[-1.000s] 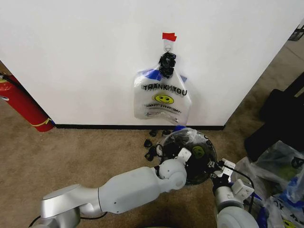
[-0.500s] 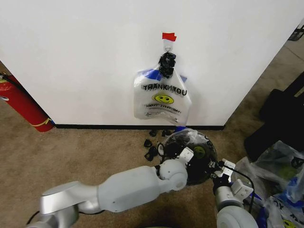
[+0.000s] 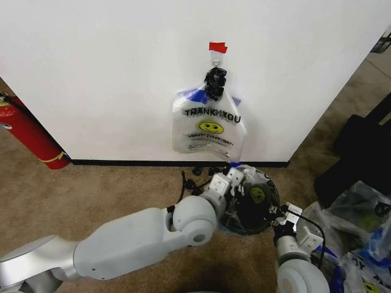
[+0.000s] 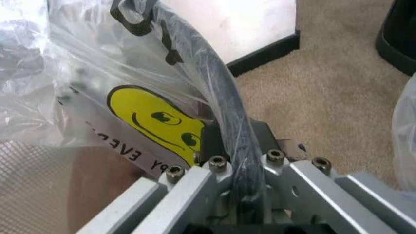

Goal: Pick up the garbage bag from the wall and place it over the trash bin.

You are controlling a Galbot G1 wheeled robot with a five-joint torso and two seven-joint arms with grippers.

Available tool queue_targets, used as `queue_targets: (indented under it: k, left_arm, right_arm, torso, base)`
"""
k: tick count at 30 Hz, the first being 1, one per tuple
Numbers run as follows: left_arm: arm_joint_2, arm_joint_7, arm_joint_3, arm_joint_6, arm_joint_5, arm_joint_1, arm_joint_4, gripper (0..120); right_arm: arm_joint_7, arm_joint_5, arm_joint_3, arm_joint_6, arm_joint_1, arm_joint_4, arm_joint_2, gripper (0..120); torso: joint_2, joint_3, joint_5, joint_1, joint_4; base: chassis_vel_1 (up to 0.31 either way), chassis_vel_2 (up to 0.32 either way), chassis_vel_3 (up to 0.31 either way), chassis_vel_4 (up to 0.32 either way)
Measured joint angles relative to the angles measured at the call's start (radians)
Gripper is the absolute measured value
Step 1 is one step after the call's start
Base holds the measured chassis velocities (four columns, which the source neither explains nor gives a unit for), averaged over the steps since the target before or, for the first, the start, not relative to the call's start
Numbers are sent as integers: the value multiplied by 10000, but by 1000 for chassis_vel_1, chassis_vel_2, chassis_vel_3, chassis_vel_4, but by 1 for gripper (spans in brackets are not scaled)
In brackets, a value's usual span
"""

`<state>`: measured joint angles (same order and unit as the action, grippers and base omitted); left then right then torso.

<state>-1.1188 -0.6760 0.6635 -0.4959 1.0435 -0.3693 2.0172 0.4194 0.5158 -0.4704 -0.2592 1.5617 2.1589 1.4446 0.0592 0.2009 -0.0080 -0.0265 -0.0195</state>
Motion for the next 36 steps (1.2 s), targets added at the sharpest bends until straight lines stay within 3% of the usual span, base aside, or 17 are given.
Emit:
queue_targets:
  k: [6,11,24,36]
  left_arm:
    - [-591,28,401,13,-142,-64,-377,0]
    - [-1277,15,687,-3,-490,53,-1228,0]
    - [-1636,-251,1041,-418,-733,343,-2851,0]
    - [-2028,-349,1383,-883,-623,480,-3715,0]
  right_arm:
    - [52,-11,-28,-4,35,-66,37,0]
    - [68,-12,-79,-13,128,23,13,0]
    - [66,3,33,-13,101,139,-51,0]
    - [-110,-186,68,88,189,292,-221,0]
  torso:
    - [0,0,1,0,1]
    - [0,0,1,0,1]
    - [0,1,2,-1,3]
    - [0,1,1,-1,1]
  base:
    - [0,0,0,0]
    - [0,0,0,0]
    - [0,0,0,0]
    - [0,0,0,0]
